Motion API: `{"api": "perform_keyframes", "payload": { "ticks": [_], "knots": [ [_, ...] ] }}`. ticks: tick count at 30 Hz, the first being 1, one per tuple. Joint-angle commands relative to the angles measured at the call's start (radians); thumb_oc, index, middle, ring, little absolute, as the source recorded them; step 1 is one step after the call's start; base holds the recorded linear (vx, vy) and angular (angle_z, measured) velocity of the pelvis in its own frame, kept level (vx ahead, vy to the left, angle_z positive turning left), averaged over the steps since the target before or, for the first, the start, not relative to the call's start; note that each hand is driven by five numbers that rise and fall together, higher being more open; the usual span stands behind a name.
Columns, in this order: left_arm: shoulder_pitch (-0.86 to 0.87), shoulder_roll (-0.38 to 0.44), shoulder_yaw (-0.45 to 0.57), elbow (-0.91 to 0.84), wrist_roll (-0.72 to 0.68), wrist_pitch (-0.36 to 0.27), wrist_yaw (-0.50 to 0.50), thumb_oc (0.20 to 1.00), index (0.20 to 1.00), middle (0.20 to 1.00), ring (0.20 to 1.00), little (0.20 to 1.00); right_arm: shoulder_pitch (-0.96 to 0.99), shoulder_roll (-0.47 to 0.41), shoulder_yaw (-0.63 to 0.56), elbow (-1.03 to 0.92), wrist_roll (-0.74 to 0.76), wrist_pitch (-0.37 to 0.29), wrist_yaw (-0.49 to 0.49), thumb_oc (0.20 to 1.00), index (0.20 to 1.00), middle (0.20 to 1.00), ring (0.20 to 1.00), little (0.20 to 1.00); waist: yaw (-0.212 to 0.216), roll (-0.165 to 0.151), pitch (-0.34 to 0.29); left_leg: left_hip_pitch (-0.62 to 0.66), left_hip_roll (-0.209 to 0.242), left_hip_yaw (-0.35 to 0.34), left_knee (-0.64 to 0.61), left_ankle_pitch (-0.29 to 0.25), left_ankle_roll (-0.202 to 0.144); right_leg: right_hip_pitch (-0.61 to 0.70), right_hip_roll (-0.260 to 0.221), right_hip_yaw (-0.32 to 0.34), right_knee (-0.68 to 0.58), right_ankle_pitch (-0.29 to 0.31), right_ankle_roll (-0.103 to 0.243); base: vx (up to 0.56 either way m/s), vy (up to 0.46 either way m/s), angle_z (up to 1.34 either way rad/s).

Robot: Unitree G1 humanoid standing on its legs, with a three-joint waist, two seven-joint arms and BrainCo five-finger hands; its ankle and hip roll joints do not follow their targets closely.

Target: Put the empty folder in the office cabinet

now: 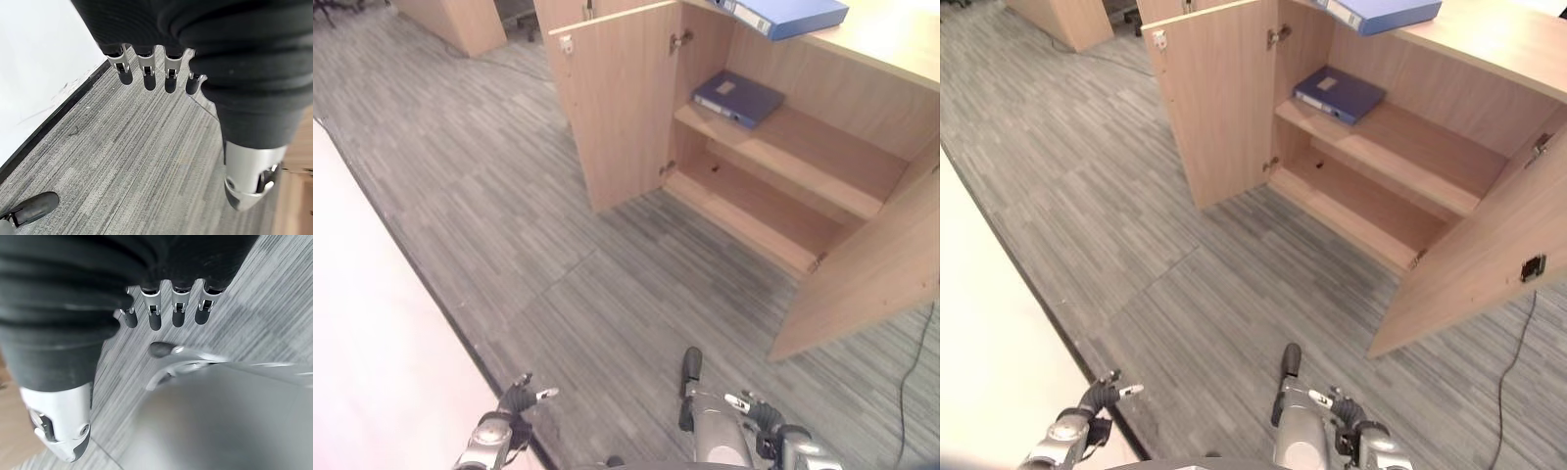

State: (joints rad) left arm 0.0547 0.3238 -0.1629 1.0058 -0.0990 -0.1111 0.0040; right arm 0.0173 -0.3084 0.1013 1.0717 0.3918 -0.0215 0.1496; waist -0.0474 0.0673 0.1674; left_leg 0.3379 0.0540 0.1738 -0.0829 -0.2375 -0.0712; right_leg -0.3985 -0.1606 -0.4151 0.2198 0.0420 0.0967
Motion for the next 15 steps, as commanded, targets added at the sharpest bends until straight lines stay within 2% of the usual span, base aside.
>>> {"api": "perform_keyframes", "payload": {
  "ticks": [1,2,3,5,6,8,10,11,13,15],
  "knots": [
    [-0.053,0.020,0.004,-0.002,0.031,-0.029,-0.007,1.000,1.000,1.000,1.000,1.000,0.005,-0.024,0.003,-0.033,0.013,-0.019,-0.003,1.000,1.000,1.000,1.000,1.000,-0.003,-0.034,0.011,-0.059,-0.038,-0.187,-0.004,0.042,0.028,0.146,-0.034,0.094,-0.264,0.175,0.098,0.54,-0.142,-0.14],
    [-0.056,0.006,-0.003,0.000,0.023,-0.031,-0.007,1.000,1.000,1.000,1.000,1.000,0.011,-0.035,-0.007,-0.024,0.025,-0.019,-0.006,1.000,1.000,1.000,1.000,1.000,-0.012,-0.012,-0.002,-0.048,-0.015,-0.195,-0.004,0.038,0.019,0.161,-0.023,0.100,-0.256,0.167,0.087,0.39,-0.116,-0.16],
    [-0.057,0.005,-0.004,0.000,0.023,-0.031,-0.006,1.000,1.000,1.000,1.000,1.000,0.011,-0.036,-0.007,-0.024,0.026,-0.020,-0.006,1.000,1.000,1.000,1.000,1.000,-0.012,-0.009,-0.003,-0.048,-0.012,-0.196,-0.004,0.037,0.018,0.161,-0.021,0.099,-0.256,0.166,0.087,0.37,-0.153,-0.18],
    [-0.069,-0.006,-0.019,0.005,0.017,-0.031,-0.005,1.000,1.000,1.000,1.000,1.000,0.015,-0.045,-0.025,-0.023,0.045,-0.019,-0.009,1.000,1.000,1.000,1.000,1.000,-0.033,0.010,-0.014,-0.060,0.014,-0.194,0.055,0.066,-0.010,0.166,-0.014,0.109,-0.226,0.137,0.065,0.31,-0.136,-0.07],
    [-0.078,-0.011,-0.025,0.010,0.009,-0.034,-0.006,1.000,1.000,1.000,1.000,1.000,0.018,-0.050,-0.025,-0.021,0.059,-0.020,-0.006,1.000,1.000,1.000,1.000,1.000,-0.040,0.024,-0.017,-0.063,0.039,-0.179,0.103,0.093,-0.039,0.183,0.005,0.118,-0.217,0.107,0.046,0.34,-0.147,0.18],
    [-0.089,-0.016,-0.036,0.004,-0.006,-0.035,-0.012,1.000,1.000,1.000,1.000,1.000,0.017,-0.054,-0.023,-0.018,0.064,-0.018,-0.003,1.000,1.000,1.000,1.000,1.000,-0.049,0.032,-0.009,-0.095,0.061,-0.171,0.219,0.198,-0.081,0.235,0.029,0.126,-0.216,0.060,0.013,0.34,-0.170,0.35],
    [-0.105,-0.011,-0.051,-0.007,-0.010,-0.029,-0.016,1.000,1.000,1.000,1.000,1.000,0.009,-0.062,-0.022,-0.029,0.072,-0.016,-0.002,1.000,1.000,1.000,1.000,1.000,-0.061,0.013,0.011,-0.177,0.065,-0.176,0.431,0.366,-0.121,0.278,0.031,0.124,-0.212,0.022,-0.027,0.33,-0.246,0.35],
    [-0.106,-0.009,-0.059,-0.021,-0.017,-0.024,-0.024,1.000,1.000,1.000,1.000,1.000,0.007,-0.067,-0.014,-0.040,0.071,-0.012,0.002,1.000,1.000,1.000,1.000,1.000,-0.056,-0.004,0.022,-0.217,0.060,-0.162,0.529,0.393,-0.117,0.300,0.032,0.137,-0.206,-0.005,-0.044,0.35,-0.285,0.09],
    [-0.114,-0.010,-0.063,-0.025,-0.026,-0.021,-0.014,1.000,1.000,1.000,1.000,1.000,-0.002,-0.079,-0.001,-0.064,0.073,-0.008,0.003,1.000,1.000,1.000,1.000,1.000,-0.046,-0.040,0.045,-0.288,0.067,-0.123,0.703,0.390,-0.108,0.349,0.023,0.170,-0.201,-0.040,-0.063,0.37,-0.267,-0.12],
    [-0.124,-0.019,-0.064,-0.020,-0.036,-0.018,-0.016,1.000,1.000,1.000,1.000,1.000,-0.010,-0.082,0.014,-0.073,0.061,0.002,0.008,1.000,1.000,1.000,1.000,1.000,-0.029,-0.066,0.050,-0.376,0.101,-0.082,0.735,0.370,-0.078,0.398,0.013,0.213,-0.194,-0.078,-0.069,0.42,-0.156,-0.26]
  ]
}}
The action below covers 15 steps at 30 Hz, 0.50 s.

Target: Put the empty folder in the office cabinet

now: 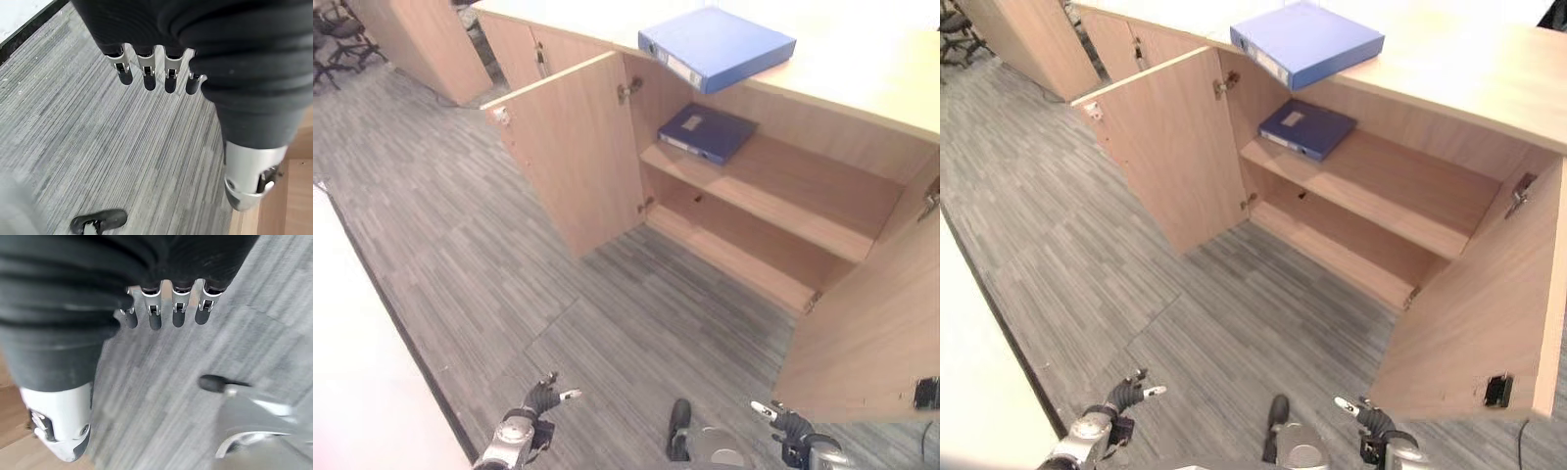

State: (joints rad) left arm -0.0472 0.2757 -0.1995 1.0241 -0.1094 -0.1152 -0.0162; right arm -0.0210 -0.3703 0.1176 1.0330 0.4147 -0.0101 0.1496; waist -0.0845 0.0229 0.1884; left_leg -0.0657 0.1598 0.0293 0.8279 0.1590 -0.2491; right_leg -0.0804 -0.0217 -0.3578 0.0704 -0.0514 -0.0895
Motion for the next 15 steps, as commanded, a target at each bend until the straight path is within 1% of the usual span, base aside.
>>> {"api": "perform_keyframes", "payload": {
  "ticks": [1,2,3,4,5,6,8,9,10,11,12,13,14,15],
  "knots": [
    [-0.019,0.026,-0.025,-0.044,-0.037,-0.013,0.004,1.000,1.000,1.000,1.000,1.000,0.029,-0.019,0.001,-0.036,0.032,-0.010,0.006,1.000,1.000,1.000,1.000,1.000,0.023,-0.025,0.031,-0.018,0.004,0.066,-0.190,-0.040,0.111,0.112,-0.125,0.170,-0.049,0.001,0.119,0.45,-0.052,-0.40],
    [-0.016,0.023,-0.023,-0.047,-0.049,-0.013,0.007,1.000,1.000,1.000,1.000,1.000,0.031,-0.019,0.007,-0.038,0.027,-0.010,0.005,1.000,1.000,1.000,1.000,1.000,0.037,-0.025,0.035,-0.055,0.016,0.059,-0.225,-0.054,0.117,0.140,-0.123,0.185,-0.048,-0.017,0.121,0.46,0.017,-0.28],
    [-0.011,0.023,-0.019,-0.049,-0.053,-0.012,0.009,1.000,1.000,1.000,1.000,1.000,0.037,-0.017,0.008,-0.047,0.024,-0.010,0.007,1.000,1.000,1.000,1.000,1.000,0.050,-0.025,0.033,-0.083,0.036,0.061,-0.301,-0.060,0.121,0.166,-0.122,0.195,-0.049,-0.032,0.132,0.53,0.082,-0.32],
    [-0.011,0.024,-0.021,-0.051,-0.054,-0.011,0.013,1.000,1.000,1.000,1.000,1.000,0.039,-0.015,0.011,-0.052,0.023,-0.011,0.007,1.000,1.000,1.000,1.000,1.000,0.064,-0.025,0.029,-0.108,0.053,0.062,-0.405,-0.049,0.122,0.189,-0.126,0.207,-0.048,-0.049,0.143,0.51,0.144,-0.34],
    [-0.009,0.025,-0.023,-0.051,-0.054,-0.009,0.013,1.000,1.000,1.000,1.000,1.000,0.042,-0.013,0.015,-0.060,0.019,-0.011,0.009,1.000,1.000,1.000,1.000,1.000,0.074,-0.015,0.026,-0.099,0.067,0.059,-0.501,-0.042,0.120,0.204,-0.124,0.218,-0.039,-0.064,0.151,0.54,0.191,-0.48],
    [-0.006,0.028,-0.021,-0.048,-0.048,-0.008,0.013,1.000,1.000,1.000,1.000,1.000,0.050,-0.014,0.021,-0.064,0.013,-0.009,0.012,1.000,1.000,1.000,1.000,1.000,0.084,-0.006,0.023,-0.104,0.077,0.044,-0.614,-0.030,0.113,0.225,-0.121,0.226,-0.030,-0.088,0.160,0.53,0.194,-0.33],
    [-0.002,0.031,-0.024,-0.041,-0.041,-0.006,0.013,1.000,1.000,1.000,1.000,1.000,0.055,-0.014,0.031,-0.064,-0.003,-0.011,0.014,1.000,1.000,1.000,1.000,1.000,0.111,0.007,0.019,-0.128,0.091,-0.003,-0.759,0.026,0.096,0.275,-0.115,0.258,-0.016,-0.127,0.172,0.60,0.156,-0.50],
    [0.001,0.032,-0.021,-0.038,-0.041,-0.007,0.013,1.000,1.000,1.000,1.000,1.000,0.055,-0.016,0.033,-0.061,-0.010,-0.012,0.012,1.000,1.000,1.000,1.000,1.000,0.124,0.007,0.017,-0.155,0.096,-0.028,-0.821,0.034,0.088,0.310,-0.120,0.281,-0.015,-0.153,0.179,0.63,0.119,-0.84],
    [0.005,0.031,-0.020,-0.030,-0.038,-0.008,0.012,1.000,1.000,1.000,1.000,1.000,0.056,-0.014,0.035,-0.054,-0.017,-0.010,0.014,1.000,1.000,1.000,1.000,1.000,0.136,0.003,0.015,-0.176,0.101,-0.057,-0.869,0.040,0.079,0.336,-0.125,0.310,-0.016,-0.168,0.184,0.59,0.111,-0.69],
    [0.007,0.030,-0.018,-0.021,-0.037,-0.006,0.011,1.000,1.000,1.000,1.000,1.000,0.055,-0.015,0.035,-0.049,-0.022,-0.010,0.015,1.000,1.000,1.000,1.000,1.000,0.145,0.005,0.012,-0.201,0.107,-0.088,-0.884,0.043,0.070,0.355,-0.126,0.339,-0.020,-0.172,0.189,0.37,0.061,-0.67],
    [0.007,0.030,-0.018,-0.021,-0.037,-0.007,0.011,1.000,1.000,1.000,1.000,1.000,0.055,-0.014,0.035,-0.049,-0.022,-0.010,0.016,1.000,1.000,1.000,1.000,1.000,0.144,0.001,0.015,-0.197,0.104,-0.087,-0.883,0.039,0.069,0.358,-0.129,0.338,-0.017,-0.177,0.189,0.49,0.144,-0.56],
    [0.021,0.030,-0.009,-0.005,-0.036,-0.007,0.011,1.000,1.000,1.000,1.000,1.000,0.049,-0.013,0.041,-0.037,-0.033,-0.010,0.016,1.000,1.000,1.000,1.000,1.000,0.166,0.000,0.007,-0.239,0.113,-0.164,-0.894,0.043,0.050,0.389,-0.139,0.404,-0.024,-0.194,0.201,0.50,0.185,-1.11],
    [0.026,0.033,-0.004,0.001,-0.041,-0.008,0.010,1.000,1.000,1.000,1.000,1.000,0.043,-0.016,0.043,-0.027,-0.038,-0.007,0.017,1.000,1.000,1.000,1.000,1.000,0.177,0.001,0.002,-0.247,0.121,-0.191,-0.889,0.052,0.039,0.401,-0.148,0.441,-0.023,-0.199,0.211,0.73,0.416,-1.44],
    [0.036,0.027,0.006,0.016,-0.043,-0.007,0.003,1.000,1.000,1.000,1.000,1.000,0.042,-0.009,0.040,-0.025,-0.043,-0.008,0.023,1.000,1.000,1.000,1.000,1.000,0.189,0.017,-0.022,-0.232,0.122,-0.223,-0.893,0.055,0.035,0.407,-0.158,0.496,-0.041,-0.187,0.228,0.51,0.439,-1.64]
  ]
}}
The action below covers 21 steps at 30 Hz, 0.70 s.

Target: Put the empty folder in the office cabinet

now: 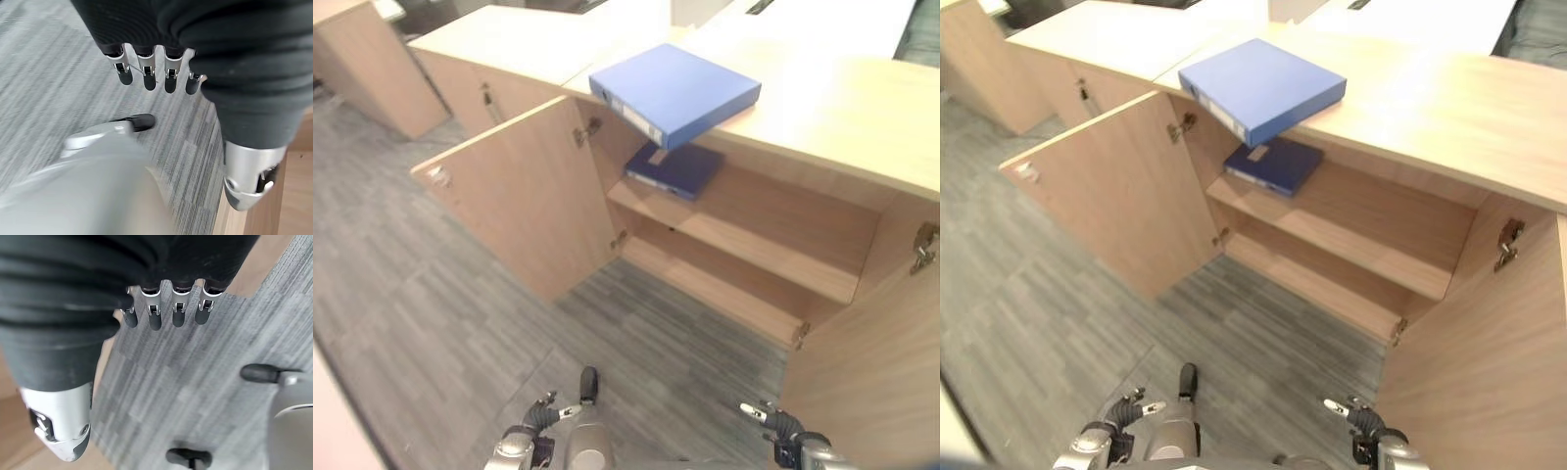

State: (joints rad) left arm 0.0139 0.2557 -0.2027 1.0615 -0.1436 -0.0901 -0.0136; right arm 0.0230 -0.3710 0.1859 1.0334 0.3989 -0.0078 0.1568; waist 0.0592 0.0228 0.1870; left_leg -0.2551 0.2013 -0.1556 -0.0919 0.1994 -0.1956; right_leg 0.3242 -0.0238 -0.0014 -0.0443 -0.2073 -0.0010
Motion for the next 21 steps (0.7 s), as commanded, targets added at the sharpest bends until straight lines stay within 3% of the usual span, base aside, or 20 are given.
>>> {"api": "perform_keyframes", "payload": {
  "ticks": [1,3,5,7,8,9,11,13,14,15,16,17,19,20,21],
  "knots": [
    [-0.020,0.045,0.006,-0.021,-0.005,-0.032,-0.004,1.000,1.000,1.000,1.000,1.000,0.004,-0.005,-0.033,-0.029,-0.027,-0.011,0.020,1.000,1.000,1.000,1.000,1.000,0.046,0.022,-0.031,-0.038,0.083,-0.045,0.029,0.028,-0.024,0.000,-0.169,0.152,0.076,-0.030,0.151,0.36,0.364,-1.75],
    [-0.016,0.046,0.002,-0.022,0.000,-0.033,-0.007,1.000,1.000,1.000,1.000,1.000,0.007,-0.003,-0.034,-0.032,-0.022,-0.009,0.022,1.000,1.000,1.000,1.000,1.000,0.035,0.017,-0.040,-0.034,0.078,-0.037,0.032,0.025,-0.026,0.003,-0.192,0.164,0.079,-0.034,0.162,0.25,0.296,-1.48],
    [-0.019,0.055,-0.005,-0.027,0.016,-0.033,-0.009,1.000,1.000,1.000,1.000,1.000,0.006,0.015,-0.043,-0.034,-0.011,-0.008,0.024,1.000,1.000,1.000,1.000,1.000,0.036,0.010,-0.056,-0.019,0.072,0.008,0.049,0.041,-0.018,-0.022,-0.232,0.199,0.088,0.015,0.194,0.28,0.431,-0.33],
    [-0.029,0.072,-0.014,-0.032,0.034,-0.035,-0.006,1.000,1.000,1.000,1.000,1.000,0.011,0.037,-0.054,-0.045,0.016,-0.010,0.023,1.000,1.000,1.000,1.000,1.000,0.017,-0.010,-0.070,-0.001,0.044,0.057,0.064,0.027,-0.002,-0.068,-0.271,0.226,0.136,0.140,0.217,0.23,0.387,-0.47],
    [-0.034,0.078,-0.016,-0.039,0.033,-0.032,-0.007,1.000,1.000,1.000,1.000,1.000,0.013,0.045,-0.054,-0.049,0.018,-0.009,0.024,1.000,1.000,1.000,1.000,1.000,0.011,-0.019,-0.073,0.021,0.027,0.081,0.061,0.007,0.007,-0.093,-0.284,0.228,0.168,0.169,0.216,0.18,0.345,-0.44],
    [-0.046,0.092,-0.016,-0.058,0.024,-0.035,-0.001,1.000,1.000,1.000,1.000,1.000,0.007,0.049,-0.051,-0.059,0.032,-0.013,0.017,1.000,1.000,1.000,1.000,1.000,0.003,-0.022,-0.071,0.043,0.011,0.117,0.059,-0.012,0.025,-0.133,-0.292,0.238,0.211,0.241,0.217,0.15,0.324,-0.32],
    [-0.063,0.104,-0.011,-0.082,0.013,-0.032,0.009,1.000,1.000,1.000,1.000,1.000,-0.004,0.064,-0.053,-0.076,0.046,-0.018,0.009,1.000,1.000,1.000,1.000,1.000,-0.005,-0.017,-0.061,0.087,-0.013,0.164,0.051,-0.045,0.057,-0.197,-0.310,0.188,0.277,0.321,0.210,0.09,0.356,-0.37],
    [-0.065,0.112,-0.004,-0.086,0.003,-0.031,0.014,1.000,1.000,1.000,1.000,1.000,-0.011,0.071,-0.048,-0.072,0.034,-0.019,0.002,1.000,1.000,1.000,1.000,1.000,0.012,-0.006,-0.055,0.110,-0.026,0.206,0.047,-0.070,0.084,-0.243,-0.361,0.057,0.333,0.386,0.195,0.05,0.379,-0.47],
    [-0.065,0.117,0.001,-0.091,-0.003,-0.029,0.017,1.000,1.000,1.000,1.000,1.000,-0.016,0.071,-0.044,-0.065,0.020,-0.022,-0.004,1.000,1.000,1.000,1.000,1.000,0.018,0.000,-0.052,0.118,-0.043,0.232,0.045,-0.081,0.099,-0.249,-0.396,-0.057,0.363,0.390,0.187,0.01,0.289,-0.54],
    [-0.065,0.117,0.001,-0.091,-0.003,-0.029,0.017,1.000,1.000,1.000,1.000,1.000,-0.016,0.071,-0.044,-0.065,0.020,-0.022,-0.004,1.000,1.000,1.000,1.000,1.000,0.018,0.000,-0.052,0.117,-0.043,0.231,0.045,-0.081,0.099,-0.249,-0.396,-0.057,0.362,0.391,0.187,0.01,0.460,-0.59],
    [-0.059,0.120,0.009,-0.090,-0.005,-0.023,0.014,1.000,1.000,1.000,1.000,1.000,-0.023,0.071,-0.039,-0.072,0.002,-0.025,-0.010,1.000,1.000,1.000,1.000,1.000,0.029,-0.002,-0.052,0.135,-0.071,0.288,0.044,-0.104,0.117,-0.240,-0.414,-0.207,0.373,0.375,0.189,0.03,0.424,-0.45],
    [-0.055,0.119,0.013,-0.089,-0.006,-0.021,0.011,1.000,1.000,1.000,1.000,1.000,-0.025,0.072,-0.038,-0.072,-0.002,-0.024,-0.010,1.000,1.000,1.000,1.000,1.000,0.025,-0.001,-0.054,0.152,-0.089,0.301,0.038,-0.113,0.130,-0.259,-0.370,-0.208,0.373,0.348,0.185,0.08,0.547,-0.75],
    [-0.050,0.114,0.023,-0.073,-0.003,-0.018,0.008,1.000,1.000,1.000,1.000,1.000,-0.026,0.070,-0.039,-0.068,0.001,-0.023,-0.016,1.000,1.000,1.000,1.000,1.000,0.008,0.015,-0.044,0.198,-0.110,0.317,0.026,-0.137,0.145,-0.320,-0.257,-0.191,0.376,0.212,0.165,0.13,0.360,-0.94],
    [-0.052,0.109,0.027,-0.063,0.000,-0.016,0.009,1.000,1.000,1.000,1.000,1.000,-0.030,0.067,-0.037,-0.067,0.008,-0.026,-0.024,1.000,1.000,1.000,1.000,1.000,0.001,0.020,-0.032,0.227,-0.126,0.334,0.017,-0.148,0.148,-0.350,-0.196,-0.235,0.311,0.161,0.153,0.10,0.229,-0.54],
    [-0.052,0.108,0.028,-0.062,0.000,-0.017,0.009,1.000,1.000,1.000,1.000,1.000,-0.030,0.067,-0.037,-0.067,0.009,-0.026,-0.024,1.000,1.000,1.000,1.000,1.000,0.000,0.022,-0.031,0.229,-0.124,0.333,0.017,-0.150,0.146,-0.346,-0.194,-0.237,0.308,0.160,0.152,0.07,0.139,-0.39]
  ]
}}
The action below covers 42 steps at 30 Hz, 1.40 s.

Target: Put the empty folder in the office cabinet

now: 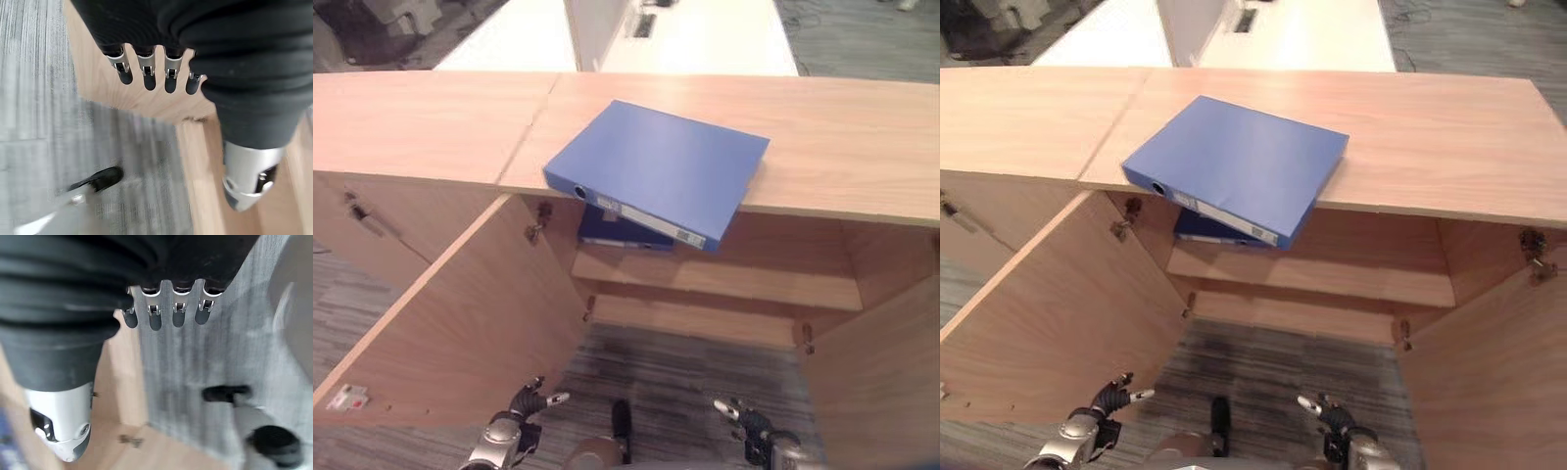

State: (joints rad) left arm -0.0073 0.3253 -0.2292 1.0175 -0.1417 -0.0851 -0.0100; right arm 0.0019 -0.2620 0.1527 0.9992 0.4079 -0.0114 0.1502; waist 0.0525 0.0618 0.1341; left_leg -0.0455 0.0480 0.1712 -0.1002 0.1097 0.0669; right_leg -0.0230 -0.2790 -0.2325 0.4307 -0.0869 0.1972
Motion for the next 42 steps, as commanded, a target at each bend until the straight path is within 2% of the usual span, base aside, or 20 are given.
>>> {"api": "perform_keyframes", "payload": {
  "ticks": [1,3,6,7,15,23,28,33,35,38,42],
  "knots": [
    [-0.032,0.036,0.054,-0.014,0.001,-0.020,0.004,1.000,1.000,1.000,1.000,1.000,-0.011,-0.041,-0.003,-0.033,0.002,-0.024,-0.023,1.000,1.000,1.000,1.000,1.000,0.004,-0.019,0.031,0.040,0.025,0.017,0.019,-0.068,-0.118,-0.014,0.065,-0.048,-0.199,0.040,-0.052,0.06,0.020,-0.38],
    [-0.035,0.030,0.049,-0.002,0.016,-0.024,0.004,1.000,1.000,1.000,1.000,1.000,-0.004,-0.039,-0.009,-0.029,0.020,-0.025,-0.022,1.000,1.000,1.000,1.000,1.000,-0.009,-0.022,0.036,0.060,0.019,0.022,0.017,-0.078,-0.120,0.000,0.056,-0.075,-0.267,0.044,-0.049,0.08,0.019,-0.28],
    [-0.025,0.009,0.046,0.008,0.020,-0.032,0.003,1.000,1.000,1.000,1.000,1.000,0.013,-0.038,-0.015,-0.026,0.037,-0.030,-0.024,1.000,1.000,1.000,1.000,1.000,-0.021,-0.029,0.032,0.093,0.003,0.018,0.013,-0.093,-0.113,0.030,0.071,0.007,-0.310,0.052,-0.046,0.09,-0.001,0.03],
    [-0.021,0.005,0.047,0.009,0.018,-0.033,0.004,1.000,1.000,1.000,1.000,1.000,0.014,-0.039,-0.015,-0.024,0.038,-0.032,-0.027,1.000,1.000,1.000,1.000,1.000,-0.020,-0.028,0.026,0.094,0.004,0.021,0.013,-0.092,-0.113,0.036,0.071,0.012,-0.323,0.062,-0.045,0.09,-0.029,-0.13],
    [0.013,-0.006,0.043,0.005,0.039,-0.031,0.003,1.000,1.000,1.000,1.000,1.000,0.027,-0.043,0.009,-0.053,0.021,-0.022,-0.014,1.000,1.000,1.000,1.000,1.000,-0.012,-0.035,0.001,0.139,0.014,0.006,0.013,-0.111,-0.126,0.126,0.072,0.008,-0.416,0.078,-0.039,0.07,-0.060,-0.03],
    [0.017,-0.007,0.034,-0.038,0.057,-0.034,0.008,1.000,1.000,1.000,1.000,1.000,0.058,-0.049,0.009,-0.063,0.017,-0.017,-0.004,1.000,1.000,1.000,1.000,1.000,-0.012,-0.046,-0.006,0.146,0.038,-0.005,0.013,-0.100,-0.154,0.194,0.093,-0.021,-0.492,0.078,-0.040,0.03,-0.095,0.05],
    [0.024,0.016,0.028,-0.126,0.093,-0.039,0.032,1.000,1.000,1.000,1.000,1.000,0.065,-0.056,0.017,-0.066,0.005,-0.017,0.002,1.000,1.000,1.000,1.000,1.000,-0.006,-0.048,-0.005,0.150,0.055,-0.012,0.013,-0.091,-0.168,0.209,0.105,-0.028,-0.509,0.075,-0.042,0.01,-0.078,0.06],
    [0.075,0.091,0.102,-0.414,0.213,-0.058,0.147,1.000,1.000,1.000,1.000,1.000,0.078,-0.058,0.010,-0.089,-0.021,-0.035,-0.014,1.000,1.000,1.000,1.000,1.000,0.024,-0.060,-0.001,0.141,0.069,-0.038,0.013,-0.082,-0.178,0.213,0.118,-0.033,-0.514,0.068,-0.044,0.00,-0.079,0.03],
    [0.114,0.123,0.149,-0.528,0.344,-0.070,0.254,1.000,1.000,1.000,1.000,1.000,0.096,-0.049,0.007,-0.111,-0.037,-0.053,-0.033,1.000,1.000,1.000,1.000,1.000,0.038,-0.070,-0.001,0.138,0.074,-0.050,0.013,-0.079,-0.184,0.219,0.125,-0.039,-0.515,0.061,-0.045,0.02,-0.091,0.07],
    [0.157,0.138,0.186,-0.626,0.502,-0.082,0.364,1.000,1.000,1.000,1.000,1.000,0.109,-0.049,0.008,-0.097,-0.055,-0.081,-0.054,1.000,1.000,1.000,1.000,1.000,0.050,-0.081,-0.004,0.144,0.077,-0.058,0.013,-0.081,-0.188,0.234,0.131,-0.048,-0.517,0.049,-0.046,0.04,-0.063,0.11],
    [0.168,0.188,0.198,-0.736,0.656,-0.077,0.440,1.000,1.000,1.000,1.000,1.000,0.110,-0.050,0.023,-0.076,-0.051,-0.091,-0.053,1.000,1.000,1.000,1.000,1.000,0.063,-0.081,-0.005,0.150,0.082,-0.065,0.013,-0.081,-0.191,0.248,0.140,-0.061,-0.517,0.037,-0.049,0.02,-0.047,0.07]
  ]
}}
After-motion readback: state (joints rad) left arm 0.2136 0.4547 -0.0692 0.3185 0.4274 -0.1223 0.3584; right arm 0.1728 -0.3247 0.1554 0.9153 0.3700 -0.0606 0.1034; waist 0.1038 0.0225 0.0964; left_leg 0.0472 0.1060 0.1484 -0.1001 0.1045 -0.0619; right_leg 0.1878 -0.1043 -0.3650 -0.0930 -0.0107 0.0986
